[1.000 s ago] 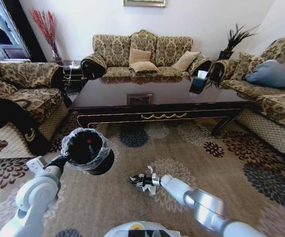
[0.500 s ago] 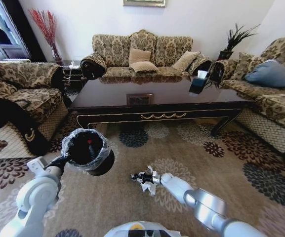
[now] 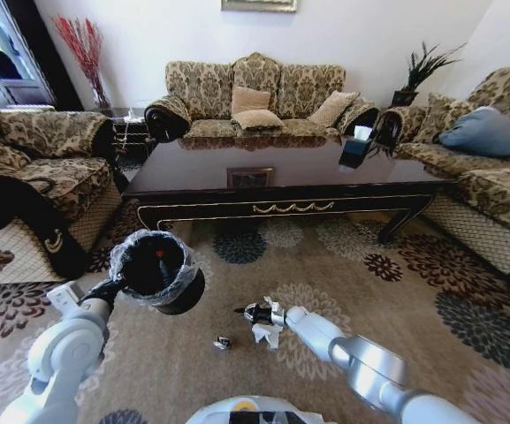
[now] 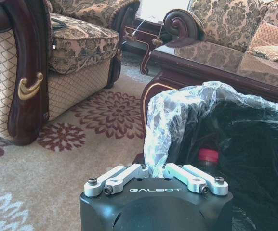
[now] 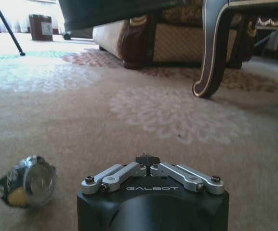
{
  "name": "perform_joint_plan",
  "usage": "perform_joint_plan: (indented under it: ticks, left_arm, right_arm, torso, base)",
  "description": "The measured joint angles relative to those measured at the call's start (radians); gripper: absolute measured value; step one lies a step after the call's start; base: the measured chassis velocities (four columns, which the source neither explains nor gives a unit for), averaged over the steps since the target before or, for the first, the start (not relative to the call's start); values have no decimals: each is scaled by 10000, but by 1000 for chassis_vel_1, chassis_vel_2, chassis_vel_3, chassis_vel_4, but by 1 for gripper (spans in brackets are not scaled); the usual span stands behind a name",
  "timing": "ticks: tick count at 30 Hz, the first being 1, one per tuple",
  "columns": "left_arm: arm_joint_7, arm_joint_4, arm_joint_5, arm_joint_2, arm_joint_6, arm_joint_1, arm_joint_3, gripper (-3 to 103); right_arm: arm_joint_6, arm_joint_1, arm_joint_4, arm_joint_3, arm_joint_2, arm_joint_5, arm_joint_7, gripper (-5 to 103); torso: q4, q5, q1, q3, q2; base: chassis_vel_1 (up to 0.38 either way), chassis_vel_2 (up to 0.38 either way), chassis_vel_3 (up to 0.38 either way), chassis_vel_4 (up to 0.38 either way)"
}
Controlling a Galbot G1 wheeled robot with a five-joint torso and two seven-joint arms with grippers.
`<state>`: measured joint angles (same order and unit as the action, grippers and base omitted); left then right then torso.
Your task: Move to the front of the table and pick up the trash from the floor, then place it into the trash bin.
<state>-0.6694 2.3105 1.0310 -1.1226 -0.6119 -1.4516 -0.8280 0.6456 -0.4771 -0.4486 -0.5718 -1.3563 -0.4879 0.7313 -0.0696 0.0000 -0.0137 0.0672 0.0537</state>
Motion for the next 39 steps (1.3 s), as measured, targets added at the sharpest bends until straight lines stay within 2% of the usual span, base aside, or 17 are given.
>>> perform_joint_plan:
  ticks: [3, 4, 6, 8, 9, 12, 16, 18, 21, 23, 26, 27, 30, 32, 34, 39]
  left_arm:
    - [1, -12, -7, 0, 1, 12, 16, 3]
    - [1, -21, -16, 1, 3, 14, 26, 3]
    - [3, -40, -32, 6, 4, 12, 40, 3]
    - [5, -50, -38, 10, 4, 8, 43, 3]
    - [6, -61, -52, 14, 4, 5, 44, 3]
    - [6, -65, -62, 18, 4, -3, 46, 3]
    - [12, -65, -65, 28, 4, -46, 34, 3]
    - [11, -65, -67, 30, 4, -60, 22, 3]
    - [11, -65, -74, 32, 7, -75, -9, 3]
    - [11, -65, -74, 32, 11, -72, -12, 3]
    - [11, -65, -75, 33, 12, -40, -12, 3]
    - [11, -65, -75, 33, 12, -40, -12, 3]
    - [11, -71, -76, 27, 18, -13, -4, 3]
    - [11, -83, -75, 22, 19, -6, 3, 3]
    - [10, -111, -78, 8, 19, 11, 19, 3]
    - [8, -161, -101, -1, 22, 45, 58, 3]
  right_arm:
    - [73, -83, -376, -43, 139, -13, 1, 0]
    - [132, -192, -654, -103, 232, -20, 3, -3]
    - [192, -402, -1263, -308, 404, -46, -58, 8]
    - [207, -530, -1586, -458, 487, -49, -138, 8]
    - [224, -666, -1930, -640, 567, -29, -218, 18]
    - [287, -845, -2246, -896, 608, 65, -303, 24]
    - [377, -1044, -2153, -1117, 430, 487, -547, 45]
    - [381, -1065, -2135, -1152, 403, 526, -613, 45]
    - [382, -1091, -2152, -1335, 370, 566, -839, 61]
    - [382, -1092, -2132, -1378, 357, 586, -891, 61]
    - [369, -1091, -1829, -1431, 279, 766, -1040, 78]
    - [369, -1091, -1829, -1431, 279, 766, -1040, 78]
    - [338, -1090, -1409, -1370, 223, 957, -1092, 94]
    - [330, -1091, -1318, -1342, 223, 994, -1095, 94]
    - [335, -1133, -1173, -1230, 195, 1121, -1096, 99]
    - [361, -1245, -1155, -1059, 74, 963, -1122, 101]
  torso:
    - [0, 0, 0, -1, 0]
    - [-1, 0, 0, 0, 2]
    - [-2, -1, 0, -1, 2]
    - [-1, 0, 0, -1, 3]
    - [-1, 2, 0, -1, 3]
    - [0, 0, 0, -1, 3]
    - [-1, 0, 0, -1, 2]
    - [0, 0, 0, -1, 3]
    - [1, 0, 0, -1, 3]
    - [0, 0, 0, -1, 3]
    - [0, -1, 0, -1, 3]
    - [0, -1, 0, -1, 3]
    - [-1, 0, 0, -1, 3]
    - [-1, -1, 0, -1, 3]
    - [-2, -1, 0, -1, 3]
    - [0, -1, 0, 0, 2]
  base:
    - [0, 0, 0, 0]
    - [0, 0, 0, 0]
    - [0, 0, 0, 0]
    - [0, 0, 0, 0]
    - [0, 0, 0, 0]
    - [0, 0, 0, 0]
    - [0, 0, 0, 0]
    - [0, 0, 0, 0]
    - [0, 0, 0, 0]
    - [0, 0, 0, 0]
    - [0, 0, 0, 0]
    - [0, 0, 0, 0]
    - [0, 0, 0, 0]
    - [0, 0, 0, 0]
    - [0, 0, 0, 0]
    - [0, 0, 0, 0]
